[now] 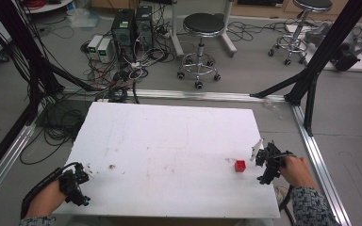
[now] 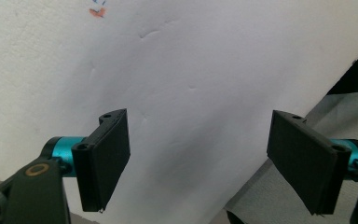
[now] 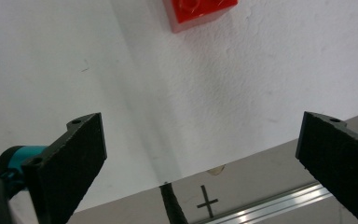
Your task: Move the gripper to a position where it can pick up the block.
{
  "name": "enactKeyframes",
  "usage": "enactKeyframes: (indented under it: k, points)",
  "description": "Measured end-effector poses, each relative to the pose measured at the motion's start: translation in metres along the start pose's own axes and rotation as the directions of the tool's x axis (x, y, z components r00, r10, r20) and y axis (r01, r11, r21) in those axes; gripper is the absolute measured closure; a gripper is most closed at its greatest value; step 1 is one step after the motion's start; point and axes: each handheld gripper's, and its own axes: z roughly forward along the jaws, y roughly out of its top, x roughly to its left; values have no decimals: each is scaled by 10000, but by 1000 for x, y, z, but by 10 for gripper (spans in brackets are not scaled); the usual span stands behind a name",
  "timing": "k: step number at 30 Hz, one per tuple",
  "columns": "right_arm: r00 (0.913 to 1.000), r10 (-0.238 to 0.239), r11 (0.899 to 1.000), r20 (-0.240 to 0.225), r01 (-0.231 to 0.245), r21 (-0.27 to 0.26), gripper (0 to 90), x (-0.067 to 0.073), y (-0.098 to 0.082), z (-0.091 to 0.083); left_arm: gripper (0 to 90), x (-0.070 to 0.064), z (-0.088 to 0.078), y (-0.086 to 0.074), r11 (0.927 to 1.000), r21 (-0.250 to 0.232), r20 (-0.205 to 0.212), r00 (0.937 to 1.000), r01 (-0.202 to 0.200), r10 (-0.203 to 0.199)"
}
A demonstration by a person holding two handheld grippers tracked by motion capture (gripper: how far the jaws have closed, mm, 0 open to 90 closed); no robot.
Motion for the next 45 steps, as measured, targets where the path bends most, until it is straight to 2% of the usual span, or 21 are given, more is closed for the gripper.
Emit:
enactKeyframes:
  k: [6,7,8,10,11,13,17,20,24,28,33,35,45]
  points:
    - [9986,-518,9986,59,518,-47,8,-8,11,0,215,0,-1,0,10000,15,8,10000,-12,12]
    - [9967,-811,9967,-6,811,-62,8,-10,16,1,214,0,-1,1,10000,5,-8,10000,-7,7]
    - [9967,-811,9967,-6,811,-62,8,-10,16,1,214,0,-1,1,10000,4,-22,10000,-28,28]
    - [9908,-1345,9909,-143,1344,-78,8,-12,23,2,214,-1,-1,1,10000,-17,11,10000,-17,17]
    - [9908,-1345,9909,-143,1344,-78,8,-12,23,2,214,-1,-1,1,10000,-30,18,10000,-8,8]
    - [9834,-1801,9836,-242,1803,75,8,-13,31,4,214,0,-1,1,10000,-16,14,10000,-56,56]
    - [9789,-2011,9794,-352,2016,113,8,-12,37,7,215,0,-1,1,10000,14,-29,10000,-92,92]
    - [9700,-2364,9713,-559,2374,126,8,-13,45,12,215,0,-2,2,9999,8,-28,9999,-128,128]
    - [9647,-2551,9666,-659,2562,81,8,-13,52,17,215,-1,-2,3,9999,-25,-38,9999,-113,113]
    - [9555,-2816,9590,-873,2832,57,8,-12,58,26,215,-2,-2,3,9999,-38,-44,9999,-125,125]
    - [9535,-2824,9585,-1056,2848,82,8,-9,61,35,215,-2,-1,3,9999,-38,-14,9999,-118,118]
    - [9491,-2945,9550,-1115,2966,30,8,-8,63,39,215,-2,-1,3,9999,-26,-4,9999,-133,133]
    - [9448,-2990,9535,-1340,3015,-16,8,-10,67,41,215,-2,0,3,9999,-50,32,9999,-114,114]
